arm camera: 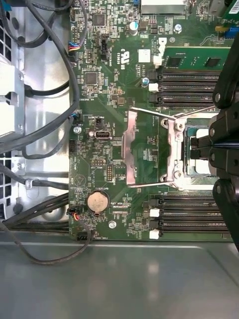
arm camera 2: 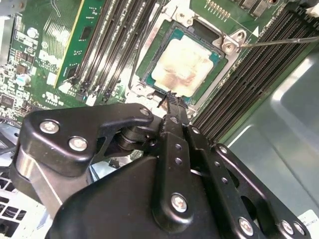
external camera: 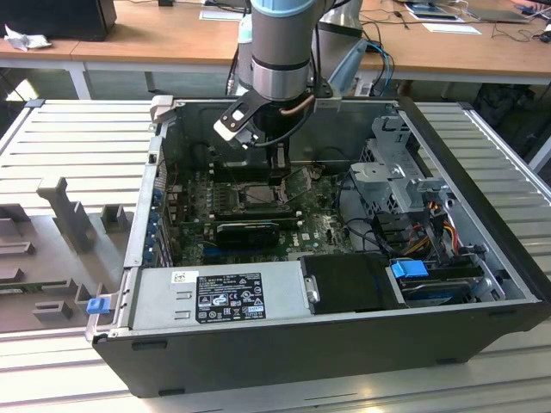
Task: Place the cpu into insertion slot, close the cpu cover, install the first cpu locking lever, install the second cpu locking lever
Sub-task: 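Close the cpu cover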
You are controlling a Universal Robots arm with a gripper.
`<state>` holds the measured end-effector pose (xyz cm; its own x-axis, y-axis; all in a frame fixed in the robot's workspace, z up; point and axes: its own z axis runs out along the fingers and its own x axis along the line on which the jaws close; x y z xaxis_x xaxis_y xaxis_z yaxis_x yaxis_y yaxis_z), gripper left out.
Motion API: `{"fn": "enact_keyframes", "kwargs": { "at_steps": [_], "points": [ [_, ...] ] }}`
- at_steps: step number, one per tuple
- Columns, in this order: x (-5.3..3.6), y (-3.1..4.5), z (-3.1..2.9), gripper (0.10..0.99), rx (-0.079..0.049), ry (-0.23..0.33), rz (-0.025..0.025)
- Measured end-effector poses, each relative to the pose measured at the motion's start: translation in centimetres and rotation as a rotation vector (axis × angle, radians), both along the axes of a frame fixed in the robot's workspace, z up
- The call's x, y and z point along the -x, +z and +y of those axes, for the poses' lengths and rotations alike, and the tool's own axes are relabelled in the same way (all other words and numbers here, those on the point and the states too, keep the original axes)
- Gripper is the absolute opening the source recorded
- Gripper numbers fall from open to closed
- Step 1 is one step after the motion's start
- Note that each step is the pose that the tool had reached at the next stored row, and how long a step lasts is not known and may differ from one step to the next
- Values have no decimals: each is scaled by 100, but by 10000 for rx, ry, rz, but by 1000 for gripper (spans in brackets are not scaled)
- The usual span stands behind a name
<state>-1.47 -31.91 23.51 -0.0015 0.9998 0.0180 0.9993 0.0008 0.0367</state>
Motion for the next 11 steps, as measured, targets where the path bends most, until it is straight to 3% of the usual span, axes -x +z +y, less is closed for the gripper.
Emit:
{"fn": "enact_keyframes", "kwargs": {
  "at_steps": [5, 8, 11],
  "points": [
    [-9, 110, 0, 106, -1, 2, 0],
    [-91, 115, 0, 106, -2, 1, -2],
    [-104, 164, 0, 106, -1, 0, 0]
  ]
}}
